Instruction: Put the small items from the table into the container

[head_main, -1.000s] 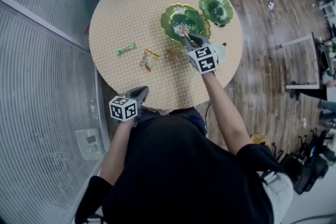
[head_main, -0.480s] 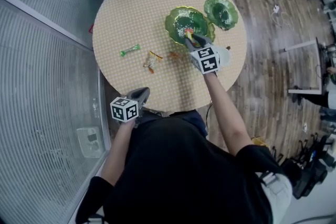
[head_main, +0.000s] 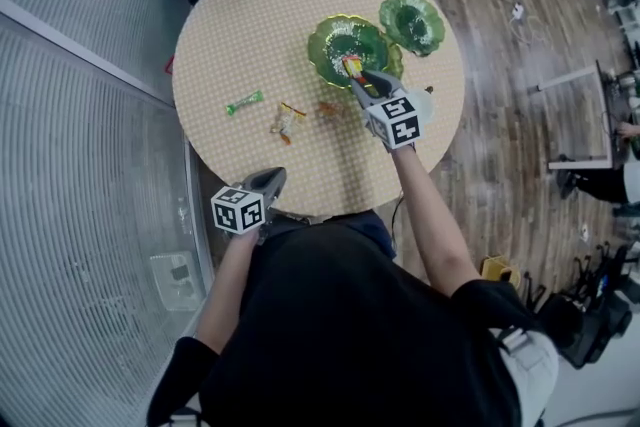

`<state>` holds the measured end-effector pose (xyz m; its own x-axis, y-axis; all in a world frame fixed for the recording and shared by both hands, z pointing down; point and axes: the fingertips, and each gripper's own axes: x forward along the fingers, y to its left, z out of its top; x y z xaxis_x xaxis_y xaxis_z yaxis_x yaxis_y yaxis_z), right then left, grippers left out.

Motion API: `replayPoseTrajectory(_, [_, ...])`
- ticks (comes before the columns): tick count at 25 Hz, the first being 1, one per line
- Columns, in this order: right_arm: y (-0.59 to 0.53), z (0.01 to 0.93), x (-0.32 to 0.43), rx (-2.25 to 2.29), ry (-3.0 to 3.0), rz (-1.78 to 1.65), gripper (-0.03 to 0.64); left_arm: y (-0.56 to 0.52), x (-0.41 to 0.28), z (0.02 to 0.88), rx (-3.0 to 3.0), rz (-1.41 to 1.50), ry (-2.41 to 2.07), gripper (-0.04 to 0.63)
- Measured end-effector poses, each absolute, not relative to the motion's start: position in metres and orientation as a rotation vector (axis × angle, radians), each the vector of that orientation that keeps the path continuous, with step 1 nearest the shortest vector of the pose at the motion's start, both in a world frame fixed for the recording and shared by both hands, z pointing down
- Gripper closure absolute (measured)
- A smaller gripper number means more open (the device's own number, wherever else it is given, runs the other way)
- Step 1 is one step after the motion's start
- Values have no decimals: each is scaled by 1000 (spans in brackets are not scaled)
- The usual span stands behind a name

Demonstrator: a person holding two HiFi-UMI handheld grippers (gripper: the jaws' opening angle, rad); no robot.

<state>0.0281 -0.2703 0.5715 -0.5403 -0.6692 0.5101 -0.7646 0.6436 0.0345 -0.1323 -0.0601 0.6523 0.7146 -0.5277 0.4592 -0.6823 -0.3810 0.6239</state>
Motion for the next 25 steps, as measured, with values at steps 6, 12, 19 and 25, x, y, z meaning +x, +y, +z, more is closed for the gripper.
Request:
replayPoseTrajectory(6, [-199,576,16,919,-2547,361,571,-71,-129,649,2087,197,-919,593])
replayPoseTrajectory(12, [-140,624,23,867,-2484,541,575,-78,-125,638,2140,209,-912,593])
replayPoseTrajectory(19, [-96,656,5,775,-2430,555,575,-73,-127,635,2141,218,-892,592])
replayPoseTrajectory(25, [-69,669,-23,718,-2421,570,575,-68,-126,625,2146,169,-875,592])
